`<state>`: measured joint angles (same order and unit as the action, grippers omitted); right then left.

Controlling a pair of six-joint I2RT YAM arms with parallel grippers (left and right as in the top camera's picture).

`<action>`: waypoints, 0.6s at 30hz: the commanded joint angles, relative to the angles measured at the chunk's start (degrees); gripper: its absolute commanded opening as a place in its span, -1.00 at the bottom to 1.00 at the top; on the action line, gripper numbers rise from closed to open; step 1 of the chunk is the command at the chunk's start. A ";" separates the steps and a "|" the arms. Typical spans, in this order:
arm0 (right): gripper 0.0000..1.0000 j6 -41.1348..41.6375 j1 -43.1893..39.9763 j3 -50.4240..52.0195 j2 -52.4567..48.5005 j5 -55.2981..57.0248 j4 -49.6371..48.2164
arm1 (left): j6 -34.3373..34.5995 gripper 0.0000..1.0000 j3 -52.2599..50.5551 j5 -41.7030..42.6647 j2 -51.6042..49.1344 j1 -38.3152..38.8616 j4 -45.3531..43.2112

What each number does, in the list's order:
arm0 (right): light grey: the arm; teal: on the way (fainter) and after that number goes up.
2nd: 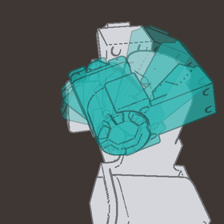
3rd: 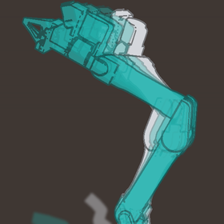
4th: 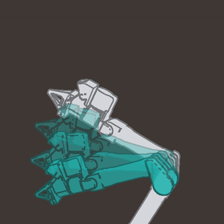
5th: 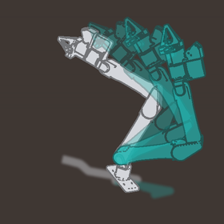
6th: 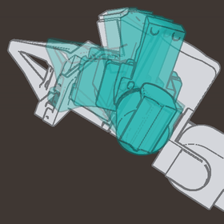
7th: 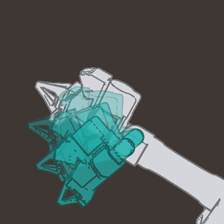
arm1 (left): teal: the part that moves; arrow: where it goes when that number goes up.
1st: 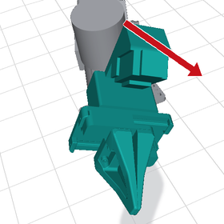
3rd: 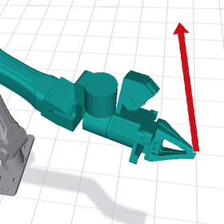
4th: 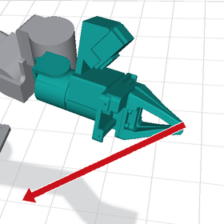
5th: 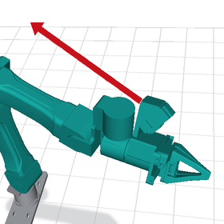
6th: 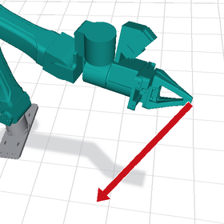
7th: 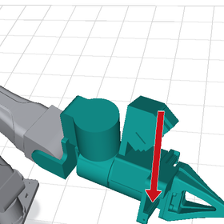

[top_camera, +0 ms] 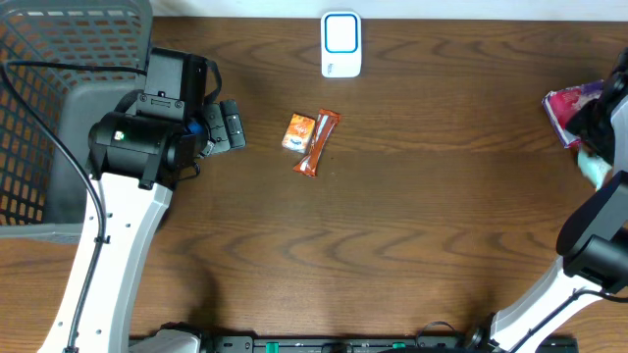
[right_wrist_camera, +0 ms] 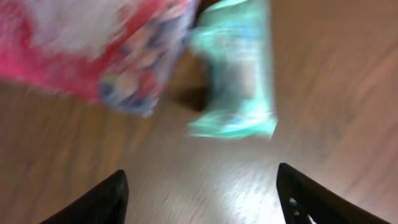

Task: Scan the item barcode
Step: 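Carry the mint-green pack to the right edge and release it, then reach the right gripper to the orange snack bar and grasp it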

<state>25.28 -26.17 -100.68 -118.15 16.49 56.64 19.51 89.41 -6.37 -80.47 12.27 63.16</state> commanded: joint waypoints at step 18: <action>0.99 -15.87 26.12 4.55 0.48 -54.34 -4.15 | 0.31 0.95 0.83 -0.50 -0.02 -0.09 0.26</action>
<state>7.42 -5.91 -98.74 -118.15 -34.72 54.50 19.49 89.41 -6.37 -80.47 12.27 63.18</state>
